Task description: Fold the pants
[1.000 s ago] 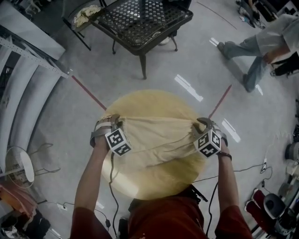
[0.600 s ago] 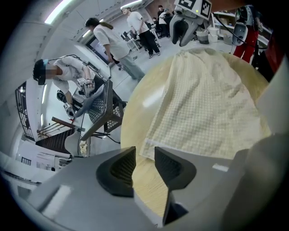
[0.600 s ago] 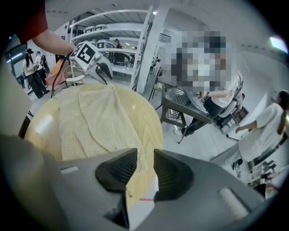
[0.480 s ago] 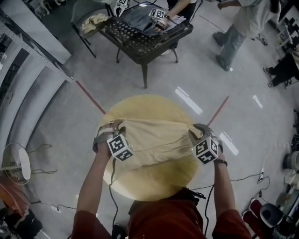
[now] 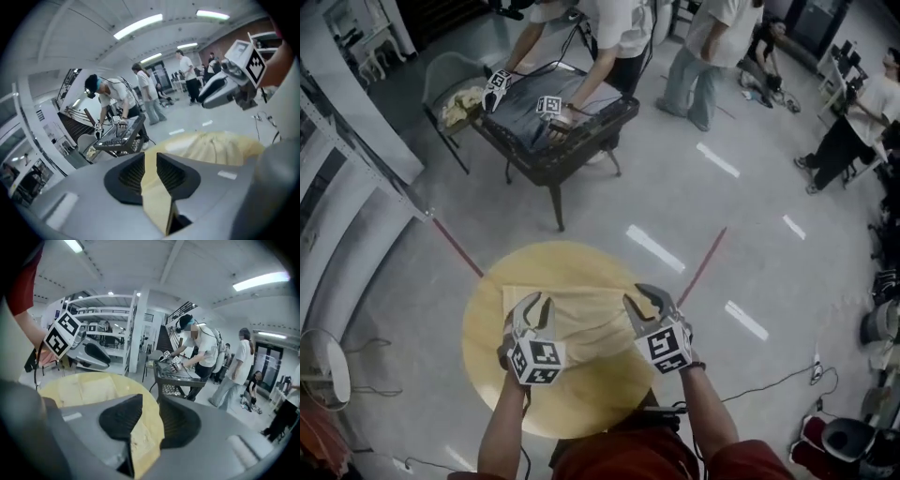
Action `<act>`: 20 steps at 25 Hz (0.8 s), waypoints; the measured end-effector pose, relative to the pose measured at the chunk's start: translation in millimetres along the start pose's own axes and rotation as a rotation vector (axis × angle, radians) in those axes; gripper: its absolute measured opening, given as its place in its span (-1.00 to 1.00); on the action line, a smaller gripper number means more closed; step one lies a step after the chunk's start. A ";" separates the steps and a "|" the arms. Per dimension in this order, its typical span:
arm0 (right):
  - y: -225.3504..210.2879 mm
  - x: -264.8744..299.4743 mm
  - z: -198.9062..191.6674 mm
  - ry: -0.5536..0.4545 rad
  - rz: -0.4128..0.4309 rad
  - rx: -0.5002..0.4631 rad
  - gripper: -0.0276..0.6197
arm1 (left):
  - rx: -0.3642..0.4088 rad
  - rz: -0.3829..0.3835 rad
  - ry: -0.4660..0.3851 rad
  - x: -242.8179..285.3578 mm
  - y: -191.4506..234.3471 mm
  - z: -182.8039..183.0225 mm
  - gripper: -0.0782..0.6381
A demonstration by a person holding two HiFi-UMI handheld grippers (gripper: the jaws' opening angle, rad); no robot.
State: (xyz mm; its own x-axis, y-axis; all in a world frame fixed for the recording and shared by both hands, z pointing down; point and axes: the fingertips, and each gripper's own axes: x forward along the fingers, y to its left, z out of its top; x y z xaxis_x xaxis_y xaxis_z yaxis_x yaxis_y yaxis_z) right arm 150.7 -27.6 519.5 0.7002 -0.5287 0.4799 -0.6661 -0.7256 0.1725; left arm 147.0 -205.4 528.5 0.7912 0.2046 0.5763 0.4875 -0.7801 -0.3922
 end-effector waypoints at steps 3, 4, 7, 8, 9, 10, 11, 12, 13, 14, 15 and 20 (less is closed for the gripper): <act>-9.2 -18.7 21.9 -0.102 0.029 0.042 -0.60 | -0.131 0.063 -0.120 -13.1 -25.5 41.9 -0.65; -14.2 -24.5 29.3 -0.138 0.039 0.060 -0.60 | -0.167 0.084 -0.157 -15.8 -32.8 55.1 -0.72; -27.9 -41.2 50.0 -0.241 0.068 0.117 -0.61 | -0.281 0.142 -0.246 -24.6 -49.0 86.1 -0.76; -31.2 -46.4 55.3 -0.268 0.079 0.124 -0.65 | -0.318 0.162 -0.266 -28.1 -53.1 94.0 -0.76; -33.6 -50.8 59.6 -0.288 0.091 0.123 -0.66 | -0.349 0.181 -0.285 -31.7 -56.7 101.3 -0.76; -35.7 -54.4 62.9 -0.303 0.101 0.117 -0.68 | -0.373 0.201 -0.304 -35.3 -59.7 108.1 -0.76; -37.9 -57.4 65.8 -0.316 0.110 0.110 -0.72 | -0.392 0.222 -0.322 -38.8 -62.3 114.4 -0.76; -40.3 -60.2 68.2 -0.327 0.121 0.106 -0.76 | -0.406 0.245 -0.336 -42.2 -65.1 120.0 -0.76; -41.9 -62.7 69.7 -0.336 0.139 0.104 -0.82 | -0.420 0.271 -0.345 -46.0 -67.9 124.7 -0.76; -41.7 -64.5 70.5 -0.342 0.163 0.102 -0.86 | -0.434 0.301 -0.349 -50.6 -70.1 128.1 -0.76; -39.8 -65.7 71.0 -0.347 0.190 0.099 -0.90 | -0.450 0.332 -0.350 -55.9 -71.0 129.8 -0.76; -14.5 -63.2 68.6 -0.348 0.282 0.039 -0.91 | -0.503 0.481 -0.371 -88.8 -61.8 119.2 -0.76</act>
State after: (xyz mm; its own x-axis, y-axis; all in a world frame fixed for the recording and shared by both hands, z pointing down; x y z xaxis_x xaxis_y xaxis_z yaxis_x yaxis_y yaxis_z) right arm 133.7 -13.8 427.7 0.5418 -0.8201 0.1840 -0.8379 -0.5443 0.0410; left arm 90.7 -104.9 416.1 0.9876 -0.1079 0.1138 -0.0947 -0.9888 -0.1155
